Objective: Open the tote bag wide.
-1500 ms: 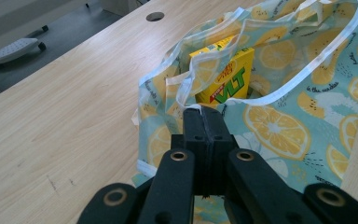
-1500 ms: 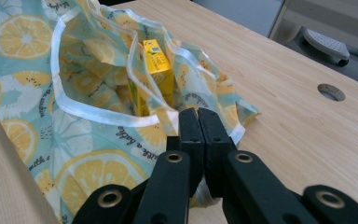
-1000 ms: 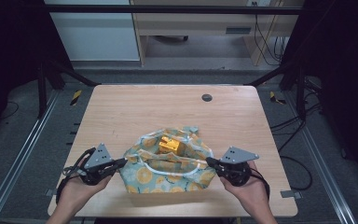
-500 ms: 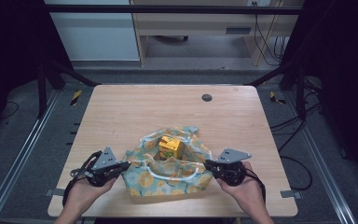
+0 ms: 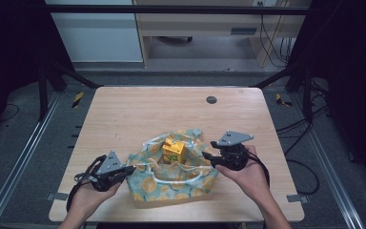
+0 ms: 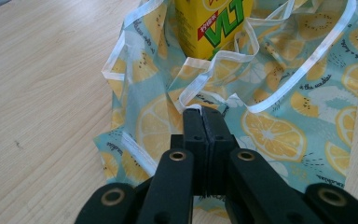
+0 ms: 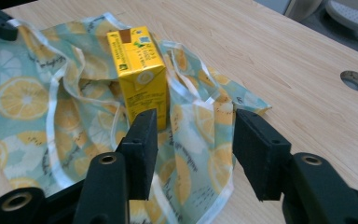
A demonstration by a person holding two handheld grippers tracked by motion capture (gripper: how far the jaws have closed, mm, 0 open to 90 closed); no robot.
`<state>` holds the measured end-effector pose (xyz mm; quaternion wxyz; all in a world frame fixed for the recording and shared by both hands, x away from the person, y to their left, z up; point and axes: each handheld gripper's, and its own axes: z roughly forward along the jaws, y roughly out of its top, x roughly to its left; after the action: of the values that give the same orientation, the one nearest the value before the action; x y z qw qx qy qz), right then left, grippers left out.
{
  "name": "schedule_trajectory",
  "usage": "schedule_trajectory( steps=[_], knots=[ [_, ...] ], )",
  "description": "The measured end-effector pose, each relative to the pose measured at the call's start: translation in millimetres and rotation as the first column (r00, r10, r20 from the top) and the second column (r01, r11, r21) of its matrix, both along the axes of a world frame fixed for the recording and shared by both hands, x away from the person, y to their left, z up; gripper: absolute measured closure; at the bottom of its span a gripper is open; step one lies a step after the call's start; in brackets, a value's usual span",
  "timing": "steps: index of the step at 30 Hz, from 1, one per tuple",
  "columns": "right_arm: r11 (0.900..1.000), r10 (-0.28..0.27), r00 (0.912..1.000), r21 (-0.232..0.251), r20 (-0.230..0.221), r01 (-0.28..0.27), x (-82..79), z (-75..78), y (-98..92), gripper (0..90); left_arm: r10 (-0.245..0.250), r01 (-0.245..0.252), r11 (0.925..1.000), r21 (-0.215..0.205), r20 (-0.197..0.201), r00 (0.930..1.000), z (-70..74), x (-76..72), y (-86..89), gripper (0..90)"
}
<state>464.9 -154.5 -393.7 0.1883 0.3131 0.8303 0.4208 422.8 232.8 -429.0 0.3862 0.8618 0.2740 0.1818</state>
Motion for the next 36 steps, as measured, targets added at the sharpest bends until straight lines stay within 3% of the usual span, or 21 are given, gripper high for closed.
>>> schedule_trajectory(
  steps=[10,17,25,27,29,33,36],
  knots=[
    [0.999,0.023,0.9977,-0.031,-0.063,-0.025,29.2,-9.2,17.3,47.2,0.005,-0.005,1.0,0.001,-0.004,1.0,-5.7,-0.1,1.5,90.0],
    [0.997,0.039,0.9931,-0.067,-0.11,-0.047,36.2,-25.6,23.0,45.1,0.002,-0.002,1.0,0.002,-0.009,1.0,-8.9,-0.9,0.0,90.0],
    [0.994,0.038,0.9906,-0.101,-0.132,-0.051,39.1,-37.7,28.0,43.9,0.001,-0.001,1.0,0.004,-0.014,0.9999,-10.6,-0.1,-0.6,90.0],
    [0.992,0.035,0.9887,-0.117,-0.146,-0.052,39.8,-40.1,29.3,47.4,0.001,-0.001,1.0,0.006,-0.016,0.9999,-11.4,0.1,-0.5,90.0],
    [0.989,0.032,0.9886,-0.139,-0.147,-0.053,40.6,-42.6,30.4,57.4,0.001,-0.001,1.0,0.004,-0.018,0.9998,-12.2,0.3,-0.4,90.0],
    [0.989,0.033,0.9894,-0.138,-0.142,-0.052,41.7,-44.0,31.2,79.1,0.002,-0.002,1.0,0.003,-0.015,0.9999,-12.6,0.6,-1.1,90.0],
    [0.99,0.012,0.9914,-0.141,-0.13,-0.03,44.0,-42.7,30.8,88.1,0.004,-0.004,1.0,0.003,-0.014,0.9999,-12.3,2.5,-1.7,90.0]
  ],
)
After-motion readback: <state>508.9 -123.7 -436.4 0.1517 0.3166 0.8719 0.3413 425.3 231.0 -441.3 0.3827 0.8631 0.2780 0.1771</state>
